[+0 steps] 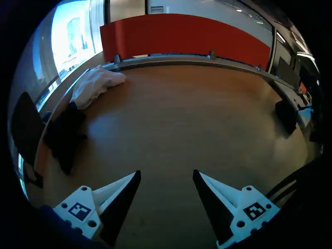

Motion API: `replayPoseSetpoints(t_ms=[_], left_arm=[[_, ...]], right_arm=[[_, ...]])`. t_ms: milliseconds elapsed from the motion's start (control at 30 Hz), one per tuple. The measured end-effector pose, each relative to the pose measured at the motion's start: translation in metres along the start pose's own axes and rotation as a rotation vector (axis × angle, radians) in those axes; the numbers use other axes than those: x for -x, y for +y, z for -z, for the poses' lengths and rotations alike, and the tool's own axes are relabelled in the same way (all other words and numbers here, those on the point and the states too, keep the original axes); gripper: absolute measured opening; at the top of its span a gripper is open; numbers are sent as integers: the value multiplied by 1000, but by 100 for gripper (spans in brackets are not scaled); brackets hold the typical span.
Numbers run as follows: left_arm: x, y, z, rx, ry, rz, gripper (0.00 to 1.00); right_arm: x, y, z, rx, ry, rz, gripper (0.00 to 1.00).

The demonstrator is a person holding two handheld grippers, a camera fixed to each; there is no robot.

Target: Fold towel

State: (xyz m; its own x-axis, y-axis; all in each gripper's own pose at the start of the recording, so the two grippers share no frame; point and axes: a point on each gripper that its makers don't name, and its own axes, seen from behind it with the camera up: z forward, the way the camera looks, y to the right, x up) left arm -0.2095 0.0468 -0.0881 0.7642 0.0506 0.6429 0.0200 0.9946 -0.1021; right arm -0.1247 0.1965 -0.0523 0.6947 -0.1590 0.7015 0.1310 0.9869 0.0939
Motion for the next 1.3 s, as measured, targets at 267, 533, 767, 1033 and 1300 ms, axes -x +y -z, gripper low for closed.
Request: replayPoseSetpoints(t_ms=[267,533,767,1033,1300], left_arm=[[-14,-2,0,-3,33,-1,93],[-35,-6,1,-8,85,-5,93],[-63,-12,2,-19,163,11,93],[-111,-19,12,-27,307,21,93],[-161,-35,33,-80,489,31,93]], right_arm=[[-45,-25,17,-29,186,-80,95],[-81,-35,30,-27,352,-144,95],[-111,-40,44,-30,495,-181,95],[-137,-47,61,-26,618,-190,97],[-149,-49,68,-12,650,-194,97]])
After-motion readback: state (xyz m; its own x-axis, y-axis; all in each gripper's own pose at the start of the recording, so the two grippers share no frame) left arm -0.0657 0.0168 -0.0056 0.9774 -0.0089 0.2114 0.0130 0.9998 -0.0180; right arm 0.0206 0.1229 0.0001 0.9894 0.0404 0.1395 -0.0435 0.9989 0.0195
